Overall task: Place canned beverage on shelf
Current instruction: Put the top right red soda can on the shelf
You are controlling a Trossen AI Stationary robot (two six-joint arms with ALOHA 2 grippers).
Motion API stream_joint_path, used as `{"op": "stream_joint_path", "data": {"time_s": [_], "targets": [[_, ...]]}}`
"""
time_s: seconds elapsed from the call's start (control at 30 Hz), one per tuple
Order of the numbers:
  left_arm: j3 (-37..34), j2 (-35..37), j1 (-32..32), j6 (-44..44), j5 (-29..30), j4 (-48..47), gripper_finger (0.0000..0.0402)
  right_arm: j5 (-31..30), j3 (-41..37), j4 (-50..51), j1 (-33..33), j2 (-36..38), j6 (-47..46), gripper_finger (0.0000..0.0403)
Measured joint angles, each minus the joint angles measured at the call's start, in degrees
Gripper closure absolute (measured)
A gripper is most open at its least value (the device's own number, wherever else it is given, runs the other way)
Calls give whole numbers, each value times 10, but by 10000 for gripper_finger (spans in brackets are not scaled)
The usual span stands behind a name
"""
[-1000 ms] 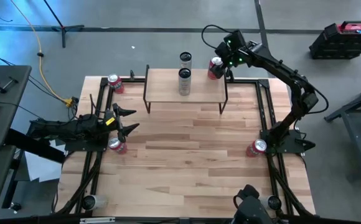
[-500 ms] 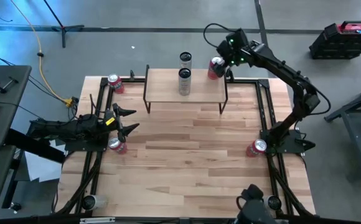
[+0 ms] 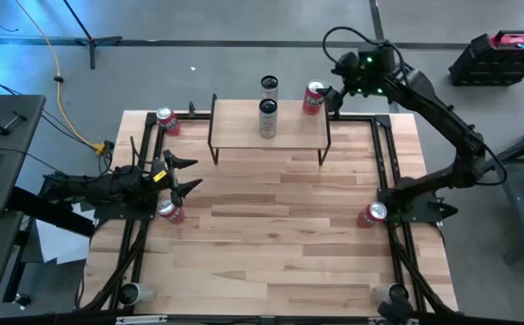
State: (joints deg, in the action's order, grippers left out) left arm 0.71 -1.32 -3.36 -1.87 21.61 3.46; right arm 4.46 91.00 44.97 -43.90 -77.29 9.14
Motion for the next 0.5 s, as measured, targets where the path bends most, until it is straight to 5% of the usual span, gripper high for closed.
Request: {"op": "stream_joint_path", "data": {"time_s": [0.23, 0.5], "targets": [[0, 0, 0, 0, 0, 0, 88, -103, 0, -27, -17, -21, -5, 33], [0, 0, 0, 0, 0, 0, 88, -79, 0, -32, -105, -79, -12, 51]]}}
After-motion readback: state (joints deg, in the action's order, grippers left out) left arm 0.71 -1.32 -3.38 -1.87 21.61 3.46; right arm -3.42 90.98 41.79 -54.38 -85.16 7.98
